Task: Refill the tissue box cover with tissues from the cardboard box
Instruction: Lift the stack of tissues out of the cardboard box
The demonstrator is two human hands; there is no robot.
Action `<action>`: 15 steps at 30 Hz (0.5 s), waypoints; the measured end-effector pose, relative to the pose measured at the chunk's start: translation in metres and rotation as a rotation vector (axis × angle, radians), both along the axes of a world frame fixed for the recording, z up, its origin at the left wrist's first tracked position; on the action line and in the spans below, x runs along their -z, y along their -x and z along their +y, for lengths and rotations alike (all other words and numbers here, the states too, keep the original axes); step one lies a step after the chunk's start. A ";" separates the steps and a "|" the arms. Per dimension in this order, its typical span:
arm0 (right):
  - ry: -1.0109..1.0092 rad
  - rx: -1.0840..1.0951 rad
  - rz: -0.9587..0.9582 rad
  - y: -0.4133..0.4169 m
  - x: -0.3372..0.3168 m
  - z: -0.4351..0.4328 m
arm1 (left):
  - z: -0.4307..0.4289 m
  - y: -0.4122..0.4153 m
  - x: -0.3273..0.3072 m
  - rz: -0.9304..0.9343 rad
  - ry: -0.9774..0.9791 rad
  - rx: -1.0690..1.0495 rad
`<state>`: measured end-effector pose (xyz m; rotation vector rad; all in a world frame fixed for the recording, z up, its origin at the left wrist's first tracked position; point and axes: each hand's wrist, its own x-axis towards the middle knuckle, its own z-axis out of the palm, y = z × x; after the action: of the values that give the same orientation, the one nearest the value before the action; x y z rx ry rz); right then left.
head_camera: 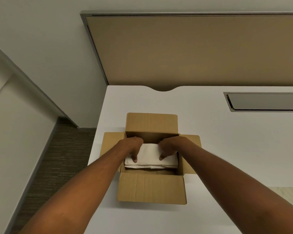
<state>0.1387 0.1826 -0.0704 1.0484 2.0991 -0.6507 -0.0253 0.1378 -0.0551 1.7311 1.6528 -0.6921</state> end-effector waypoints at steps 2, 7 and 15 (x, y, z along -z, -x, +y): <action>0.001 -0.005 0.001 0.001 0.000 0.001 | -0.001 -0.001 0.002 0.019 0.003 0.009; -0.016 0.020 0.023 -0.001 0.005 -0.001 | -0.003 -0.004 0.005 0.068 -0.004 0.067; -0.008 -0.029 -0.014 0.001 0.011 -0.002 | -0.006 -0.012 0.006 0.162 -0.055 0.116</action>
<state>0.1374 0.1804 -0.0812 1.0229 2.1022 -0.6194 -0.0134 0.1316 -0.0607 1.8636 1.7037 -0.8690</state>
